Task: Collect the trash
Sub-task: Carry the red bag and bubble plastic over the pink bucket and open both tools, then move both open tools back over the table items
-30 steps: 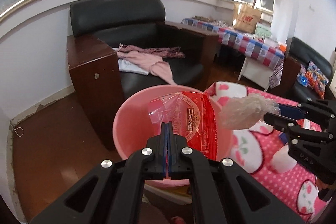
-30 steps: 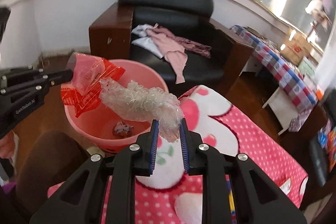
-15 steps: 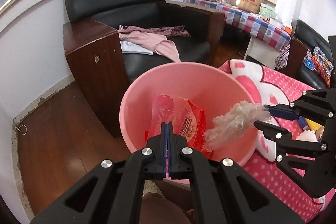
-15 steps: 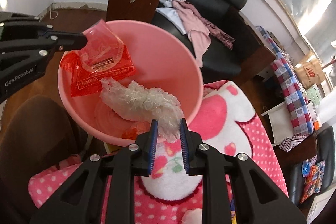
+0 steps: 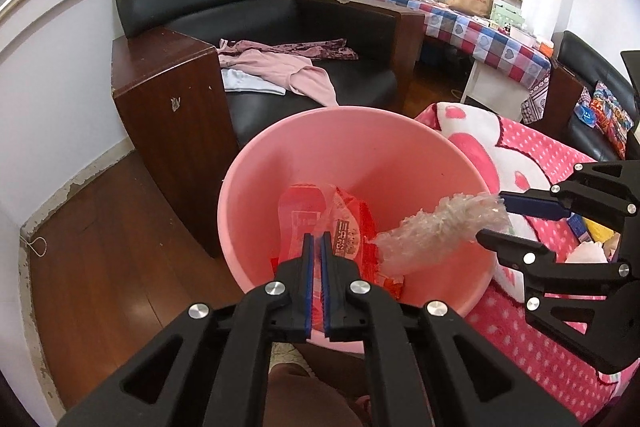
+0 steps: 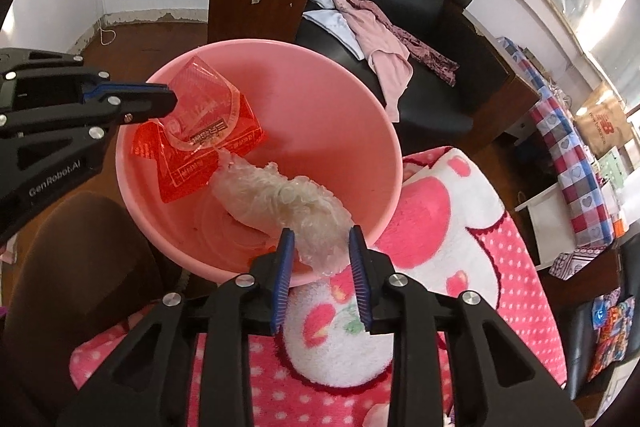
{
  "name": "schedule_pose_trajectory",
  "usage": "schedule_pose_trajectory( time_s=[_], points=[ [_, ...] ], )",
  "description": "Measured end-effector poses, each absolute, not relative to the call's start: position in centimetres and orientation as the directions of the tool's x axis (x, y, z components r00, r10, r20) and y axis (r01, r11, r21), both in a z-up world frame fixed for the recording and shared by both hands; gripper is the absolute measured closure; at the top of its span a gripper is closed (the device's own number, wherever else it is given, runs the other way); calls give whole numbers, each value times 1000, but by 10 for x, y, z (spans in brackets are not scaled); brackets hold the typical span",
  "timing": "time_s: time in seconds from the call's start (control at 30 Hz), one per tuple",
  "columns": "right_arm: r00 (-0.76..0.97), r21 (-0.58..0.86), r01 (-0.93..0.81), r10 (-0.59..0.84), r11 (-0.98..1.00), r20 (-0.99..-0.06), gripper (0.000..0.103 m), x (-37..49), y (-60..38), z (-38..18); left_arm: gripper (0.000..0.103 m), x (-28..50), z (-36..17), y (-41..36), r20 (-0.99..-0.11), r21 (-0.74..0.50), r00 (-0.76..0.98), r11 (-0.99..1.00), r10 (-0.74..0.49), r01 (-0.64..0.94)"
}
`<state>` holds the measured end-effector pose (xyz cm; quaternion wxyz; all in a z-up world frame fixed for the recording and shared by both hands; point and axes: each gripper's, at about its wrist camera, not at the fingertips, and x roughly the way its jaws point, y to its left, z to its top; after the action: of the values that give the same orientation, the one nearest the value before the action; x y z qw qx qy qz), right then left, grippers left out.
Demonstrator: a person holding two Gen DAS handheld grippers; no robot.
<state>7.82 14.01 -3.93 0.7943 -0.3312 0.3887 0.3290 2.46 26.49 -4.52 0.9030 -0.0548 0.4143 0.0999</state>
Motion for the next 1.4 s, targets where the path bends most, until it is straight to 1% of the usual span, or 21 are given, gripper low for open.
schedule_pose_trajectory(
  time_s=[0.17, 0.23, 0.3, 0.57, 0.77, 0.93, 1.1, 1.4],
  points=[
    [463, -245, -787, 280, 566, -841, 73, 78, 139, -38, 94, 22, -42, 266, -753, -25, 645, 974, 130, -225],
    [457, -234, -788, 287, 569, -842, 73, 79, 139, -37, 85, 20, -41, 266, -748, -27, 651, 974, 129, -225],
    [453, -219, -786, 297, 578, -841, 73, 80, 138, -35, 78, 18, -37, 266, -739, -27, 660, 973, 135, -229],
    [429, -111, -769, 378, 630, -821, 73, 78, 123, -24, 74, 8, -25, 261, -707, -64, 698, 972, 117, -227],
    [433, -21, -733, 443, 679, -785, 73, 68, 104, -14, 65, -6, -14, 253, -663, -127, 744, 969, 76, -212],
    [459, 31, -691, 471, 722, -753, 73, 55, 80, -7, 62, -14, -8, 240, -634, -168, 773, 970, 32, -177],
    [486, 56, -646, 466, 762, -739, 73, 44, 47, -6, 62, -20, -5, 216, -612, -206, 790, 972, -37, -114],
    [574, 22, -530, 378, 848, -727, 73, 25, -35, -6, 62, -21, -4, 163, -607, -201, 783, 980, -135, 14]
  ],
)
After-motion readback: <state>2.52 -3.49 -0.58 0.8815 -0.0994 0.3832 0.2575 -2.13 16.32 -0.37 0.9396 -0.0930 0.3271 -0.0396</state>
